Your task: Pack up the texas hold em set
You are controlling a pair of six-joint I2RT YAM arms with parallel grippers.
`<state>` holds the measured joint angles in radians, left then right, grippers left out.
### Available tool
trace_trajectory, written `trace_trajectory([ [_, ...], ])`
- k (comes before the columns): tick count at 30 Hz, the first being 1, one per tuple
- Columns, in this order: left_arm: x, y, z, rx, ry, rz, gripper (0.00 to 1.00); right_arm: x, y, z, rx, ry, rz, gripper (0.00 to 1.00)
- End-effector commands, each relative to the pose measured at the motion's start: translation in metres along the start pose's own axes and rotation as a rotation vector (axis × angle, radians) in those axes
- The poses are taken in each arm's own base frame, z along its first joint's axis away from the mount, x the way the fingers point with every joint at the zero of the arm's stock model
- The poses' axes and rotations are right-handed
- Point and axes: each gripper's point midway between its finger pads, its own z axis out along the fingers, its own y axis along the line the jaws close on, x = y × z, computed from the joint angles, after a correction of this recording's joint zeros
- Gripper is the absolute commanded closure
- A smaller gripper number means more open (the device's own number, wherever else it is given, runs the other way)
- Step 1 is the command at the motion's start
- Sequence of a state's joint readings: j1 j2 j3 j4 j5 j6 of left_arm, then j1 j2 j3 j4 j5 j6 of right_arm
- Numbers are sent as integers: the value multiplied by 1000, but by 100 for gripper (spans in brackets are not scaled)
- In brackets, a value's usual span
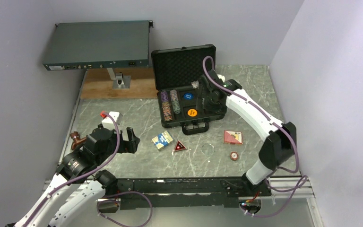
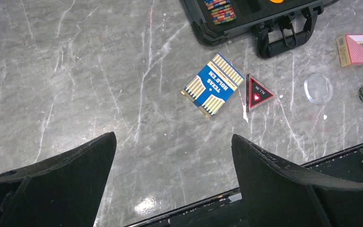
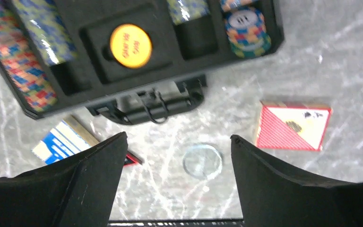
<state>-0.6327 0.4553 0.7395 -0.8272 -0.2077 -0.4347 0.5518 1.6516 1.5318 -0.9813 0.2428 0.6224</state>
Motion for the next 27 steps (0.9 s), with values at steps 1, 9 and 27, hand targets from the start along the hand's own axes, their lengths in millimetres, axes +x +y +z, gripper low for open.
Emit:
trace_trajectory([
  [1, -8, -1, 1, 3, -39, -7, 1, 22, -25, -16, 47, -6, 124, 15],
  [9, -8, -1, 1, 4, -37, -5, 1, 70, -67, -14, 156, 24, 510, 0],
  [27, -49, -21, -17, 51, -132, -194, 0, 103, -144, 29, 334, 4, 1161, 0],
])
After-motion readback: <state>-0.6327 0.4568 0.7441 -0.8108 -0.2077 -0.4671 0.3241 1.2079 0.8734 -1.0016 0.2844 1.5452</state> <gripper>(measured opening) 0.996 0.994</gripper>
